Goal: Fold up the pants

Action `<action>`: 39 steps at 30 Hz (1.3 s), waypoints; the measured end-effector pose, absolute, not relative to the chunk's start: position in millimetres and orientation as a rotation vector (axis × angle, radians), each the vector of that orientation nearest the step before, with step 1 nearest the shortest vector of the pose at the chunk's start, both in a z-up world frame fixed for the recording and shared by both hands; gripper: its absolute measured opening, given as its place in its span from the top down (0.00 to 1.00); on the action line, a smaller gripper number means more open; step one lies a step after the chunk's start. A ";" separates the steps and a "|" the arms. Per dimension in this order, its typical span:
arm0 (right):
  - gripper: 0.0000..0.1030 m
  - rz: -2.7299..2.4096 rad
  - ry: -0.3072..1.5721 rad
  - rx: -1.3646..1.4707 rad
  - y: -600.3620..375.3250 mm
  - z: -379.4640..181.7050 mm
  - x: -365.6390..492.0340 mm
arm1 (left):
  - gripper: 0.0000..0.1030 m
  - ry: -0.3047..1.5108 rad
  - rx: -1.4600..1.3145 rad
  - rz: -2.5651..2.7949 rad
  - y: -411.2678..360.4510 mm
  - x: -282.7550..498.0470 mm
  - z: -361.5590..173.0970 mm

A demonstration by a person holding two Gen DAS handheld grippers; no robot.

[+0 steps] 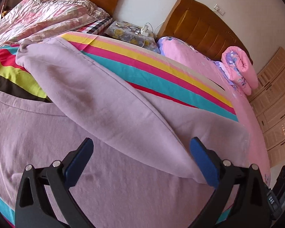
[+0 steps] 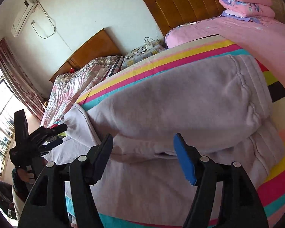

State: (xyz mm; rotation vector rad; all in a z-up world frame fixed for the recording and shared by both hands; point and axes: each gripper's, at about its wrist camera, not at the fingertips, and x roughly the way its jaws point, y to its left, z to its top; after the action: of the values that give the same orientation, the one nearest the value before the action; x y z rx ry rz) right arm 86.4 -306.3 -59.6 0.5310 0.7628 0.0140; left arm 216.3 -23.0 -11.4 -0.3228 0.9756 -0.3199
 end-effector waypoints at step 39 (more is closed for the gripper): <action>0.37 -0.075 0.731 0.876 -422.4 -120.3 82.7 | 0.39 0.917 -0.623 -0.320 93.5 178.9 -53.5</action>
State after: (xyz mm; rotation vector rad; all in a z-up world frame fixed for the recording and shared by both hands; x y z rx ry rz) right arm 82.7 -422.4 -120.3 0.8757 0.7308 -0.0747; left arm 178.9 93.5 -53.5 -0.6234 0.9174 -0.3199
